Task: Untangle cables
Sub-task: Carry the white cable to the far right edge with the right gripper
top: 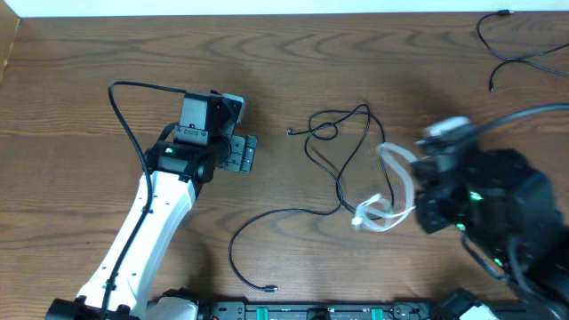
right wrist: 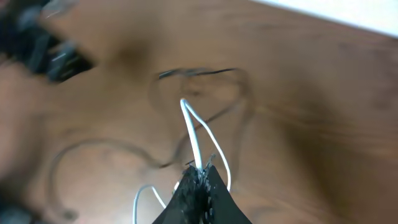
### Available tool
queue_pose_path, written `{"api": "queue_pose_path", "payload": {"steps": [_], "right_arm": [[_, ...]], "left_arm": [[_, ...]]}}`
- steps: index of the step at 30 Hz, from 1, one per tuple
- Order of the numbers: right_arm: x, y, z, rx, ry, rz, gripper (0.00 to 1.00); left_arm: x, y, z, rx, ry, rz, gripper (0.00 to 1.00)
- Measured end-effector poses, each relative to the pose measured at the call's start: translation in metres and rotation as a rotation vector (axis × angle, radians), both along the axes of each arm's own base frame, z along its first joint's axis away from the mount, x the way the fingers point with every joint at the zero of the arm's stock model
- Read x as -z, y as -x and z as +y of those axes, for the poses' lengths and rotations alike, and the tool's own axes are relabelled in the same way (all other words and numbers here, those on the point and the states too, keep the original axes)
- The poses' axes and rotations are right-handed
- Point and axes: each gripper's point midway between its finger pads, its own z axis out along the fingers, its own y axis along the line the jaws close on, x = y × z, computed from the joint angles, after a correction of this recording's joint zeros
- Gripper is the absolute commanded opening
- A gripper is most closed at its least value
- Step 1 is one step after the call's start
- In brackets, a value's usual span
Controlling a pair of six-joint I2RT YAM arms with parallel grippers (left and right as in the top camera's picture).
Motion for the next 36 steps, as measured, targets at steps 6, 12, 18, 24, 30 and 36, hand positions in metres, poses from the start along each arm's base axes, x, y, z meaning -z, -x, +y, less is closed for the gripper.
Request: {"api": "queue_pose_path", "payload": {"steps": [6,12,18,24,30,36], "right_arm": [[-0.011,-0.017,-0.058,0.264,0.06,-0.078,0.01],[-0.014,-0.038,-0.112,0.522,0.107,-0.102,0.01],[-0.008,-0.066,-0.172,0.77,0.136,-0.085,0.01],[0.012,-0.109,-0.226,0.937,0.136,-0.061,0.01],[0.039,-0.16,-0.289,1.032,0.055,-0.081,0.01],[0.066,-0.196,-0.343,1.056,-0.038,-0.124,0.01]], "left_arm": [[0.0,0.0,0.0,0.0,0.0,0.0,0.87],[0.0,0.0,0.0,0.0,0.0,0.0,0.87],[0.0,0.0,0.0,0.0,0.0,0.0,0.87],[0.0,0.0,0.0,0.0,0.0,0.0,0.87],[0.0,0.0,0.0,0.0,0.0,0.0,0.87],[0.0,0.0,0.0,0.0,0.0,0.0,0.87]]}}
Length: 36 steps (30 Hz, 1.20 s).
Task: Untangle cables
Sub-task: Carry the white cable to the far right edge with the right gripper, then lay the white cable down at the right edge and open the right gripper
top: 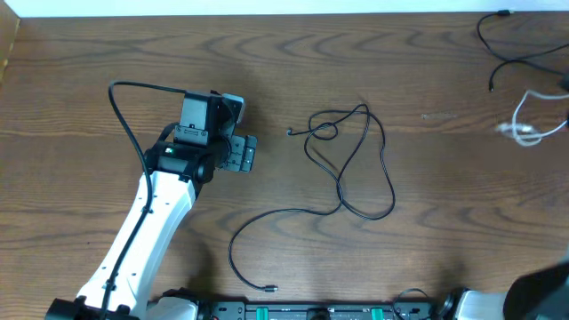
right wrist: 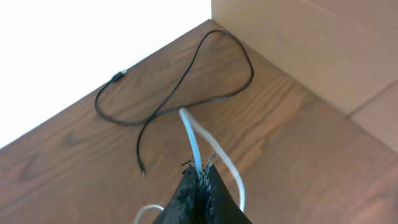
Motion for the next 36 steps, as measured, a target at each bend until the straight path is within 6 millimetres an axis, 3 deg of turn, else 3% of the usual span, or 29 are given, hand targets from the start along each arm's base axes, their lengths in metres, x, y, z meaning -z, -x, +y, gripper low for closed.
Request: {"api": "queue_pose_path", "payload": {"steps": [3,8,11,14,20,23,27,28,29,36], "right_arm": [[0.016,-0.014,-0.021,-0.013,-0.032,-0.032,0.01],[0.044,-0.03,-0.034,-0.038,-0.076,-0.031,0.01],[0.079,-0.038,-0.035,-0.052,-0.121,0.018,0.01],[0.126,-0.044,-0.036,-0.056,-0.176,0.095,0.01],[0.204,-0.04,-0.036,-0.051,-0.269,0.23,0.01],[0.229,-0.032,-0.036,-0.041,-0.304,0.284,0.16],[0.238,-0.023,-0.04,-0.03,-0.324,0.313,0.47],[0.238,-0.02,-0.042,-0.024,-0.325,0.315,0.6],[0.239,-0.016,-0.046,-0.013,-0.332,0.32,0.64],[0.238,-0.008,-0.049,-0.026,-0.399,0.297,0.69]], "left_arm": [[0.0,0.0,0.0,0.0,0.0,0.0,0.87],[0.0,0.0,0.0,0.0,0.0,0.0,0.87],[0.0,0.0,0.0,0.0,0.0,0.0,0.87],[0.0,0.0,0.0,0.0,0.0,0.0,0.87],[0.0,0.0,0.0,0.0,0.0,0.0,0.87],[0.0,0.0,0.0,0.0,0.0,0.0,0.87],[0.0,0.0,0.0,0.0,0.0,0.0,0.87],[0.0,0.0,0.0,0.0,0.0,0.0,0.87],[0.0,0.0,0.0,0.0,0.0,-0.001,0.87],[0.0,0.0,0.0,0.0,0.0,0.0,0.87]]}}
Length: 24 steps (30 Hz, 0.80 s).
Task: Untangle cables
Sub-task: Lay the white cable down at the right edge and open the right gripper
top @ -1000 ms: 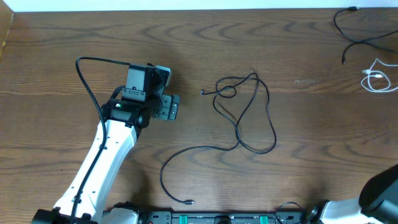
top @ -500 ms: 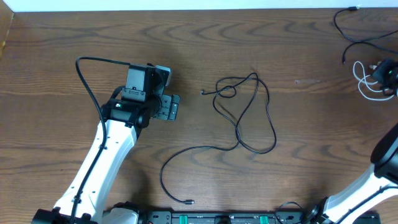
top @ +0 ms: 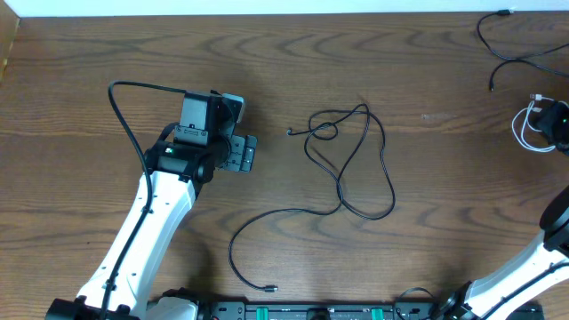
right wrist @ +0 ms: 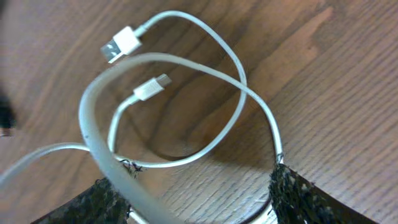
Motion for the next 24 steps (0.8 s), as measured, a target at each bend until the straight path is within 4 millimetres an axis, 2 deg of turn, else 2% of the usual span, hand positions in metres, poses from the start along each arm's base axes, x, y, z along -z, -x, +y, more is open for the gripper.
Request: {"api": "queue_pose_path", "payload": {"steps": [3,8,11,14,16,19,24], "right_arm": [[-0.016,-0.005,0.004,-0.02,-0.013,-0.05,0.7],[-0.074,-0.012,0.008,-0.061,0.034,-0.161,0.7],[-0.117,-0.008,0.013,-0.086,0.084,-0.222,0.7],[-0.146,0.002,0.022,-0.101,0.102,-0.242,0.7],[-0.158,0.012,0.03,-0.106,0.096,-0.237,0.71],[-0.155,0.027,0.042,-0.108,0.052,-0.183,0.74],[-0.126,0.053,0.053,-0.089,-0.018,-0.046,0.73]], "left_arm": [[0.0,0.0,0.0,0.0,0.0,0.0,0.87],[0.0,0.0,0.0,0.0,0.0,0.0,0.87],[0.0,0.0,0.0,0.0,0.0,0.0,0.87],[0.0,0.0,0.0,0.0,0.0,0.0,0.87],[0.0,0.0,0.0,0.0,0.0,0.0,0.87],[0.0,0.0,0.0,0.0,0.0,0.0,0.87],[0.0,0.0,0.0,0.0,0.0,0.0,0.87]]}}
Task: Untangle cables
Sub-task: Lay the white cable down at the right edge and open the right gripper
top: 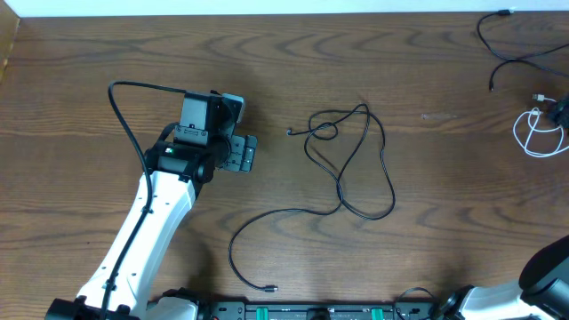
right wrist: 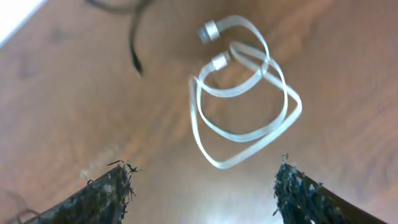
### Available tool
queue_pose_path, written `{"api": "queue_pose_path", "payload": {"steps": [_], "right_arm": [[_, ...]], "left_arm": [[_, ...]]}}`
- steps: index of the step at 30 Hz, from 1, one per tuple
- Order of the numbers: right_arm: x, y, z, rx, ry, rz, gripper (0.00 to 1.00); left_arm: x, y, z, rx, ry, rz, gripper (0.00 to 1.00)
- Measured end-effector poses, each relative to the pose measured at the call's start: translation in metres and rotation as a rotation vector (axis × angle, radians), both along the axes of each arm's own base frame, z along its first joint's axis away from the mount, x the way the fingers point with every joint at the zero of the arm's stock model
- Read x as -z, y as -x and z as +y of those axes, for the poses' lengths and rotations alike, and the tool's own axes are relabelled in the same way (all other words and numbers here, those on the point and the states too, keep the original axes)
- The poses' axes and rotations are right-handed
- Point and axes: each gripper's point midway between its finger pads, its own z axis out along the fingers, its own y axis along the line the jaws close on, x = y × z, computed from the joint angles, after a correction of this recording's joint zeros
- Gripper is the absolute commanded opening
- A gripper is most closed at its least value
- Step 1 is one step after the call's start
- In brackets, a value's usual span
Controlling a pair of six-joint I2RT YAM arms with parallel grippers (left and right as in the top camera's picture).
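A thin black cable (top: 356, 160) lies in loose loops at the middle of the table. A white cable (top: 519, 133) lies coiled by itself at the far right. In the right wrist view the white cable (right wrist: 194, 106) rests flat on the wood, its two plugs at the far side. My right gripper (right wrist: 202, 167) hangs open above it, holding nothing, and only shows at the overhead frame's right edge (top: 563, 107). My left gripper (top: 242, 153) rests on the table left of the black cable, apart from it.
A second black cable (top: 507, 44) lies at the back right corner, and its loose end (right wrist: 134, 53) reaches close to the white coil. The right arm's base (top: 547, 267) stands at the front right. The table's far edge runs along the top.
My right gripper, open and close over the white cable then, now stands higher and further from it. The white coil lies free on the table. The left arm has not moved.
My right gripper was shut on the white cable beside the black loops at mid-table. Then it held it at the far right, near the corner cable. Then it was open with the cable lying on the wood, and now it hangs clear above it.
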Motion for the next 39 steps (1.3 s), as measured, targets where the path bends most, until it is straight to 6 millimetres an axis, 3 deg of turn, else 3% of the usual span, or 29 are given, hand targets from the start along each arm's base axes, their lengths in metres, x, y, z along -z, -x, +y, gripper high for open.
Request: {"api": "queue_pose_path", "payload": {"steps": [8,17,31,39], "right_arm": [[0.049,0.035,0.001,0.055,0.006,0.164,0.73],[0.097,0.057,0.009,0.072,0.004,0.225,0.72],[0.14,0.067,0.0,0.115,0.11,0.19,0.72],[0.147,0.066,-0.003,0.124,0.143,0.15,0.71]], "left_arm": [[0.0,0.0,0.0,0.0,0.0,0.0,0.87],[0.0,0.0,0.0,0.0,0.0,0.0,0.87],[0.0,0.0,0.0,0.0,0.0,0.0,0.87],[0.0,0.0,0.0,0.0,0.0,0.0,0.87]]}}
